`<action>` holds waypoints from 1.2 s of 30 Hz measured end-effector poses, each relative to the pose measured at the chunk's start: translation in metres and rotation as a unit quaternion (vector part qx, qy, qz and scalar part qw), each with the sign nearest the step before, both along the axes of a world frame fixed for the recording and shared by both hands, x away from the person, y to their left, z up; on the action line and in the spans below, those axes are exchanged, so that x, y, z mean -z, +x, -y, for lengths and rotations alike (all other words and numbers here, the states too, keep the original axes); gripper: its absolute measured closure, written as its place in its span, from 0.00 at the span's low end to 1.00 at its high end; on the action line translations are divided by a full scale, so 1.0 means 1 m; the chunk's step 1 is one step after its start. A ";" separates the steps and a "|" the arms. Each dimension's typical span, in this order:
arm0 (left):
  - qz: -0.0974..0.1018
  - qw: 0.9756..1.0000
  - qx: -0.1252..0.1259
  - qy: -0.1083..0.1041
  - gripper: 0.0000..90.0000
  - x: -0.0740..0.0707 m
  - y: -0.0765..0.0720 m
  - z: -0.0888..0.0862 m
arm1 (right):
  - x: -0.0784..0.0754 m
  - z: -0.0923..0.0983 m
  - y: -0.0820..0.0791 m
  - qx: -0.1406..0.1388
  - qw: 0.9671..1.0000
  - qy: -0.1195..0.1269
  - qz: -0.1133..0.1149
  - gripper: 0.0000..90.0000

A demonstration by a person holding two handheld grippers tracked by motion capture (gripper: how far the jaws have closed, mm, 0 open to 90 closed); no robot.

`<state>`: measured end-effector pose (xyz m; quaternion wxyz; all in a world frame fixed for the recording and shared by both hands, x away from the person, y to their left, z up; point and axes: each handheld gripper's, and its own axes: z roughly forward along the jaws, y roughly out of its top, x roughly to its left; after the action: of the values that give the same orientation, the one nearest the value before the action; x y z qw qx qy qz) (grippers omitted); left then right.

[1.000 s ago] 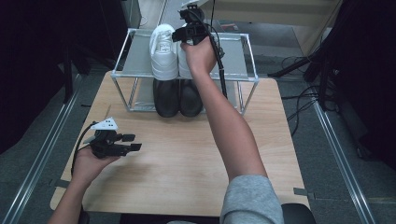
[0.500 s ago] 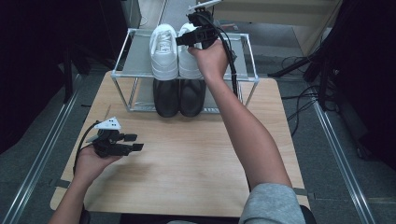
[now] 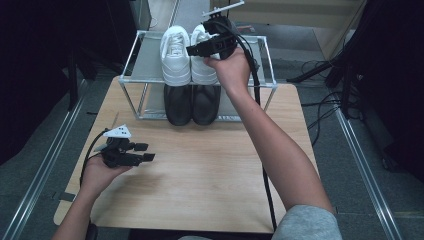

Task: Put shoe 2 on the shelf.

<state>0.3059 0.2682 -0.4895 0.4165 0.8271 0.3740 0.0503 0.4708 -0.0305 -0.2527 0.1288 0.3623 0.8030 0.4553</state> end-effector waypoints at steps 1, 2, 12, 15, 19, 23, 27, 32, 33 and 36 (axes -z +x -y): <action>0.000 1.000 -0.001 -0.001 0.50 0.000 0.000 0.000 | 0.000 0.001 -0.002 -0.002 1.000 0.002 -0.002 0.53; 0.000 1.000 -0.001 -0.002 0.50 0.000 0.000 0.000 | 0.000 0.002 -0.004 -0.003 1.000 0.002 -0.003 0.53; -0.003 1.000 -0.003 -0.001 0.49 0.001 0.001 0.000 | 0.010 0.017 -0.023 -0.024 1.000 0.002 -0.001 0.52; -0.002 1.000 -0.004 -0.002 0.49 0.001 0.001 0.000 | 0.014 0.021 -0.028 -0.032 0.999 0.000 0.004 0.52; -0.002 1.000 -0.004 -0.003 0.49 0.001 0.001 0.000 | 0.022 0.025 -0.034 -0.041 0.999 -0.006 0.006 0.50; -0.003 1.000 -0.003 -0.002 0.49 0.001 0.001 0.000 | 0.035 0.029 -0.040 -0.047 0.999 -0.007 0.002 0.48; -0.002 1.000 -0.005 -0.002 0.49 0.001 0.001 0.000 | 0.047 0.032 -0.046 -0.057 0.998 -0.001 0.006 0.46; 0.000 1.000 -0.007 -0.001 0.49 0.001 0.001 0.000 | 0.064 0.037 -0.054 -0.072 0.997 0.007 0.004 0.45; 0.000 1.000 -0.007 -0.001 0.49 0.001 0.001 0.000 | 0.067 0.038 -0.056 -0.074 0.997 0.008 0.002 0.45; 0.000 1.000 -0.007 0.000 0.49 0.001 0.001 0.000 | 0.076 0.041 -0.060 -0.078 0.997 0.011 -0.001 0.45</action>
<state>0.3068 0.2681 -0.4908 0.4158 0.8246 0.3800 0.0529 0.4104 -0.0711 -0.3284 0.0881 0.3009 0.8240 0.4720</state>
